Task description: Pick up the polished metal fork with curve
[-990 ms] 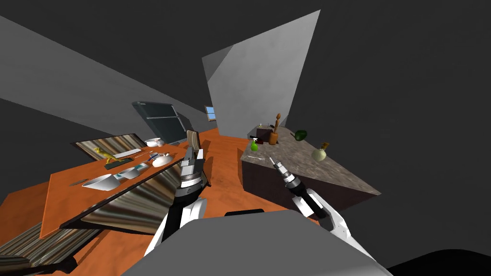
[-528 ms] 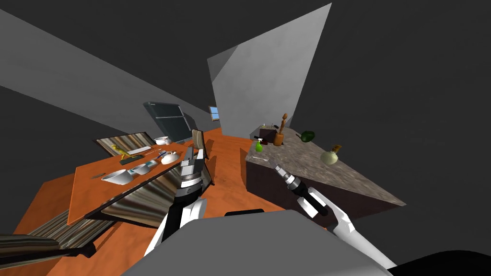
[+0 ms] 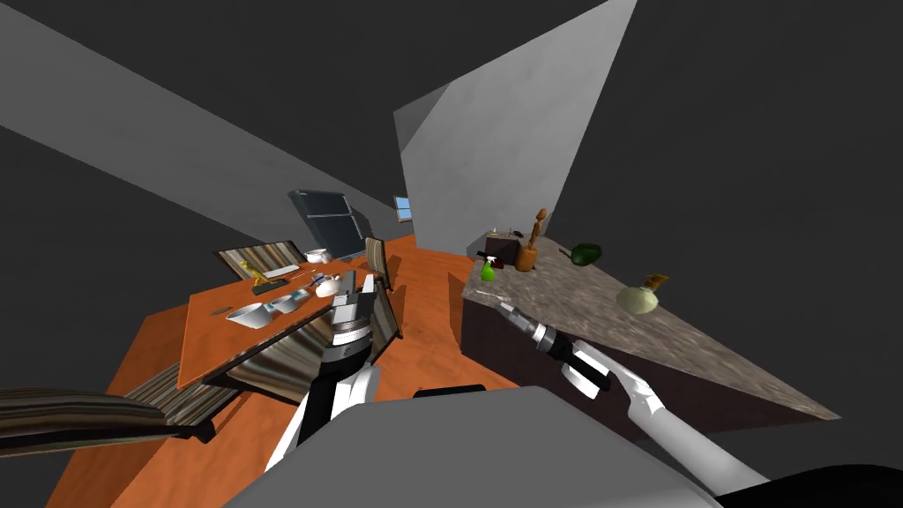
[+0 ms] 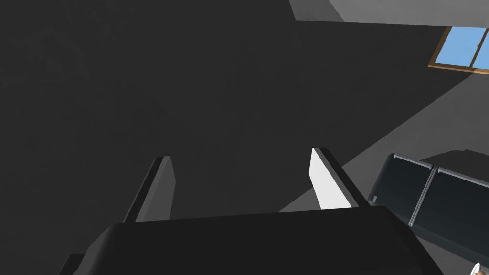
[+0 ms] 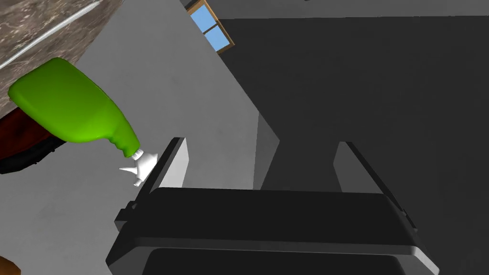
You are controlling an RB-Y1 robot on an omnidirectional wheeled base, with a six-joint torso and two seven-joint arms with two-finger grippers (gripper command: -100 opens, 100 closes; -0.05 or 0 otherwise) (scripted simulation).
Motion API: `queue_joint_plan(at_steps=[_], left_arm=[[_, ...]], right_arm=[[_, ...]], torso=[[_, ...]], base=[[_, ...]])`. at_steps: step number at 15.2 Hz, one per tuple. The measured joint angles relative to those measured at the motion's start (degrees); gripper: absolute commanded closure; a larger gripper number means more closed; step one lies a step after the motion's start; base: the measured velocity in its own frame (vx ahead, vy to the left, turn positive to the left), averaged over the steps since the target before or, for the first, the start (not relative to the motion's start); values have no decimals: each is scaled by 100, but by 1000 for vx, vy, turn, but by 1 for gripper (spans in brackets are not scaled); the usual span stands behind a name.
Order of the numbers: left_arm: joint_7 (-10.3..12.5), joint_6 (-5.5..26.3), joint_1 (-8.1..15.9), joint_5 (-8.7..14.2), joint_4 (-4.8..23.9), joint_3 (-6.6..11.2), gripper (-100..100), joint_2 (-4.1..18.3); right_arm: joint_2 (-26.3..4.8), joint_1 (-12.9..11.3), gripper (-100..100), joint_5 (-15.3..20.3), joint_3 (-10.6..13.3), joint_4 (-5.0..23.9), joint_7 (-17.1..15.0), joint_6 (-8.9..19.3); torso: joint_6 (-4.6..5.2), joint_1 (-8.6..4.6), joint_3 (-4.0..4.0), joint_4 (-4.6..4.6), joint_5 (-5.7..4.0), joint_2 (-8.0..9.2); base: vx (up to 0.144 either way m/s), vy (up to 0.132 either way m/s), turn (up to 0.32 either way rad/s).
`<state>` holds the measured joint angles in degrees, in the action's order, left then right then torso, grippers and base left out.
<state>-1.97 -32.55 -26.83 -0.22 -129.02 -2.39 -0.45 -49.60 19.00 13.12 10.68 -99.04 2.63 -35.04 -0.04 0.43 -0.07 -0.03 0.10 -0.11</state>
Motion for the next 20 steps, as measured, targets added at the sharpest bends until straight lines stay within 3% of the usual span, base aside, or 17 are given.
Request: queue_joint_plan(at_steps=[7,16,20], left_arm=[[0,0,0,0,0,0,0,0],[0,0,-1,0,0,0,0,0],[0,0,0,0,0,0,0,0]], right_arm=[[-797,-138,-100,343,255,564,180,-58],[-1824,-433,-100,921,753,1623,467,-233],[-2278,-392,-100,1108,880,1910,578,-255]], torso=[[2,-7,-3,-1,-1,-5],[2,-2,-8,-3,1,-14],[2,0,-2,-1,2,-5]], base=[[48,82,100],[56,86,106],[54,87,129]])
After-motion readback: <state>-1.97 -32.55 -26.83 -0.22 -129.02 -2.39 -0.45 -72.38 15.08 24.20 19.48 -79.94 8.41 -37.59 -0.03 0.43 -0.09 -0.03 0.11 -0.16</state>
